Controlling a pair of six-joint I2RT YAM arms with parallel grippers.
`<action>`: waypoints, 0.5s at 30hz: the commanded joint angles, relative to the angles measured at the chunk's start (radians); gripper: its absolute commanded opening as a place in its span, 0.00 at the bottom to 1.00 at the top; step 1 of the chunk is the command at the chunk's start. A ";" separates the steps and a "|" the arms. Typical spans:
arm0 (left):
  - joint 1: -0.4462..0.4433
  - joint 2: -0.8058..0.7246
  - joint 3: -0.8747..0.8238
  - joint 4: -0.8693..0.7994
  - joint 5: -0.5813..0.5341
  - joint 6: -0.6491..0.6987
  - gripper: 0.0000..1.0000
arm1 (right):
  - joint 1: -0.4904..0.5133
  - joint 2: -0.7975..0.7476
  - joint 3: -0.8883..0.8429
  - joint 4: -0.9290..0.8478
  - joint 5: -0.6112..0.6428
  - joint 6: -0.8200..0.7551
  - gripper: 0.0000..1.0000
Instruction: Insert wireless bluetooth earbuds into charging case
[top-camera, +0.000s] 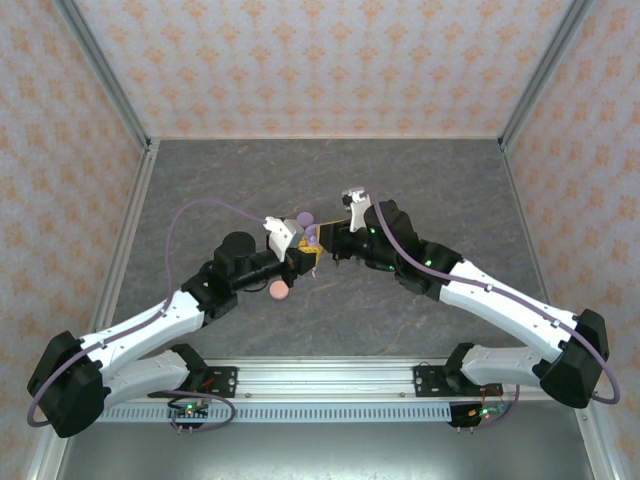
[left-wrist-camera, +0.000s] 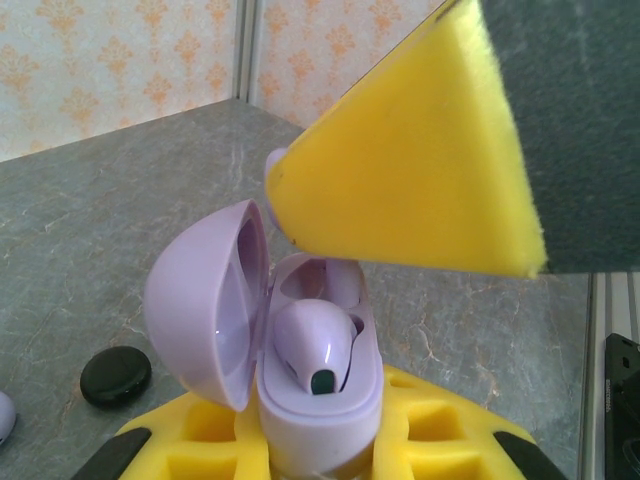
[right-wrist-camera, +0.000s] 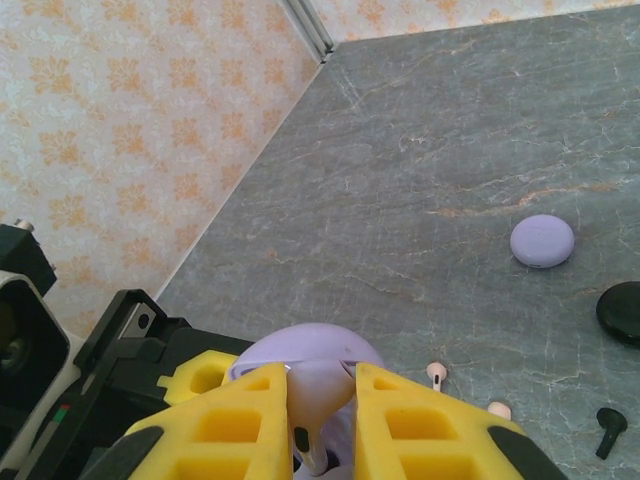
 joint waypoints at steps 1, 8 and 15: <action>-0.008 -0.011 0.027 0.058 0.014 -0.013 0.05 | 0.005 0.006 0.016 -0.006 -0.024 -0.029 0.18; -0.008 -0.015 0.026 0.058 0.011 -0.014 0.05 | 0.004 0.005 0.008 -0.018 -0.079 -0.033 0.19; -0.008 -0.018 0.023 0.059 0.017 -0.014 0.04 | 0.005 0.034 0.057 -0.057 -0.115 -0.028 0.26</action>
